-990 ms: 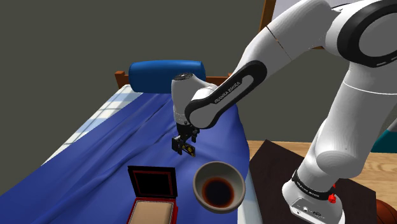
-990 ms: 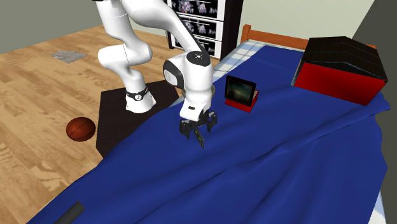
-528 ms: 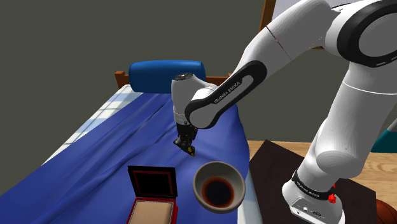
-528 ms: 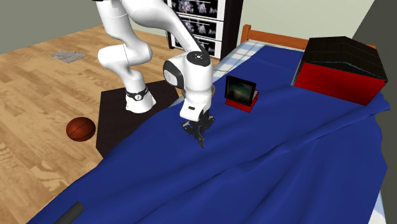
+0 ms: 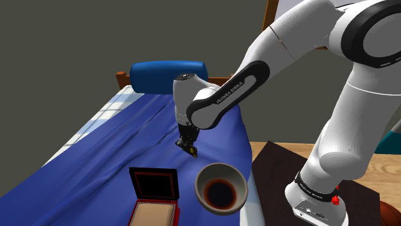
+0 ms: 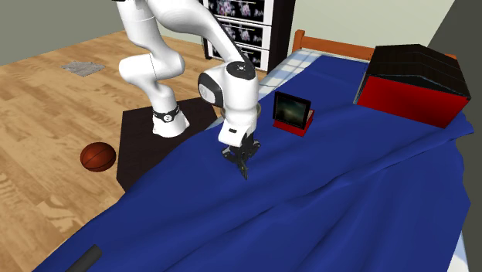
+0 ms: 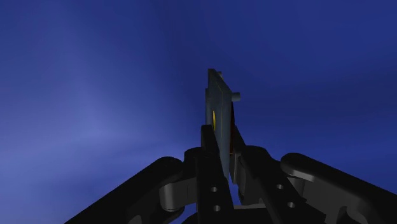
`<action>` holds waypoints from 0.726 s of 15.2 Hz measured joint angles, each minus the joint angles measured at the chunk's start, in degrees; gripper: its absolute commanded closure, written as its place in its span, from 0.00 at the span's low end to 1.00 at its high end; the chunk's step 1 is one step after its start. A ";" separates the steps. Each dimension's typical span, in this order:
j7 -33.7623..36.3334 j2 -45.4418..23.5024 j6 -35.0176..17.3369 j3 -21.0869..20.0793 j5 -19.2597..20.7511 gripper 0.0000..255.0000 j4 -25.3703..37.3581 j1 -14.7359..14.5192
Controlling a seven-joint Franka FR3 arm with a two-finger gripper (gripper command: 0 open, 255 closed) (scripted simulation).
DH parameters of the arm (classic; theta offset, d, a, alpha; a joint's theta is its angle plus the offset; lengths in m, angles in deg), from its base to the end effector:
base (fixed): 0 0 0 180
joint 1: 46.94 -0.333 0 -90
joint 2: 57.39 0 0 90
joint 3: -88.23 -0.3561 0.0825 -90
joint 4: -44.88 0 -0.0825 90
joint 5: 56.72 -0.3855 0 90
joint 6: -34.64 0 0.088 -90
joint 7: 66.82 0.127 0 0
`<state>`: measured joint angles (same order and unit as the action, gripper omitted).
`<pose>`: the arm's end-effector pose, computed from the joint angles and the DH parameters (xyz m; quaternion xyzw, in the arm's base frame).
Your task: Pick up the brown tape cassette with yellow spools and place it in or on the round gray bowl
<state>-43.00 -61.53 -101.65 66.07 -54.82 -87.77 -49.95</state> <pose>0.4702 0.2196 0.3327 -0.9997 -0.0233 0.0023 0.0013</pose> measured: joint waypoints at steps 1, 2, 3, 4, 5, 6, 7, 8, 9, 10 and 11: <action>-0.19 0.39 0.54 -0.02 -0.23 1.00 0.18 0.03; -0.34 0.89 1.17 -0.06 -0.50 1.00 0.37 0.05; -0.61 1.52 1.88 -0.08 -0.84 1.00 0.49 0.08; -0.86 2.02 2.72 -0.08 -1.13 1.00 0.88 0.13; -1.03 2.59 3.42 -0.11 -1.43 1.00 1.05 0.13; -1.16 2.98 4.13 -0.12 -1.63 1.00 1.40 0.13; -1.18 3.37 4.88 -0.18 -1.83 1.00 1.79 0.09; -1.43 4.13 5.58 -0.19 -2.21 1.00 1.78 0.09; -1.57 4.69 6.50 -0.20 -2.48 1.00 2.20 0.08; -1.87 5.17 7.18 -0.12 -2.71 1.00 2.45 0.15; -1.99 5.62 7.97 -0.12 -2.92 1.00 2.81 0.14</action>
<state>-44.99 -55.91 -93.68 65.95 -57.73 -84.96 -49.81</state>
